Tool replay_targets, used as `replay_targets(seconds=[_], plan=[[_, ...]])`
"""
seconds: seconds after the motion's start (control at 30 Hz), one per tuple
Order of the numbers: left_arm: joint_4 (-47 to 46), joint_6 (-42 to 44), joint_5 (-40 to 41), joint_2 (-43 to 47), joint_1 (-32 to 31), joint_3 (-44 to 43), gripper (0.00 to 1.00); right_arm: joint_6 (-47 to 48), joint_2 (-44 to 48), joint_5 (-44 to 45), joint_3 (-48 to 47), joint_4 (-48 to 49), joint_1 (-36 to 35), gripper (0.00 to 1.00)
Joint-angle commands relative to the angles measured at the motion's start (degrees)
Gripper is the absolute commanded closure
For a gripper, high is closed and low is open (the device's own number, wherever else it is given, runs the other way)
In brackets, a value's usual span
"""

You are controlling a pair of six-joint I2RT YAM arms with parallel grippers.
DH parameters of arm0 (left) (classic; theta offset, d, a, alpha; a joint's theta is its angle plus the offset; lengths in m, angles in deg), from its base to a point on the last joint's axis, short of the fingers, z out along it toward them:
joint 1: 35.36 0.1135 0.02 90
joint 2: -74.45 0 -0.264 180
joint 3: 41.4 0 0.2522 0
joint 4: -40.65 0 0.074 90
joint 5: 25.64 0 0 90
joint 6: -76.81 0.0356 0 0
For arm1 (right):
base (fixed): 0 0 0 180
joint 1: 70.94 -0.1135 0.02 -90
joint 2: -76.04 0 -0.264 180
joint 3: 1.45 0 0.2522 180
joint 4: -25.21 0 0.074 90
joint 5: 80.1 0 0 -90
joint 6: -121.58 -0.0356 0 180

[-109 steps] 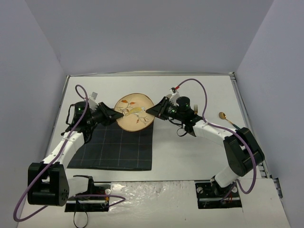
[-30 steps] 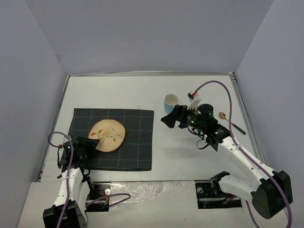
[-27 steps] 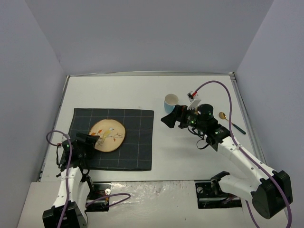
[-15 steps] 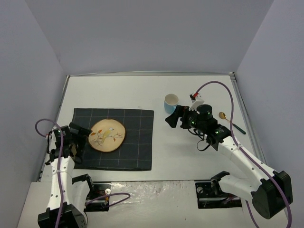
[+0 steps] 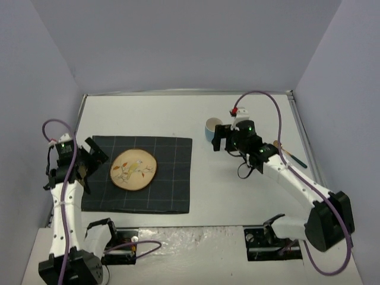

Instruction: Set the dinner table for one person

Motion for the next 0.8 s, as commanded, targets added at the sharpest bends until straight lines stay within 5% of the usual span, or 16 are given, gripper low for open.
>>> replay_targets(seconds=[0.0,0.13,0.77], plan=[[-1.7,11.4,5.5,-3.6,-6.9,-6.6,0.03,5.3,-5.9,2.7,-3.2,8.2,0.2,0.06],[-5.2,15.5,7.2,-6.5,-13.9,-6.7,0.03,9.2,-10.7,2.0,-3.2,13.0,0.3,0.16],[-9.1,15.5,6.4,-6.4,-15.2,-3.6,0.03,13.6,-23.0,0.4,-4.0,25.0,3.8,0.58]])
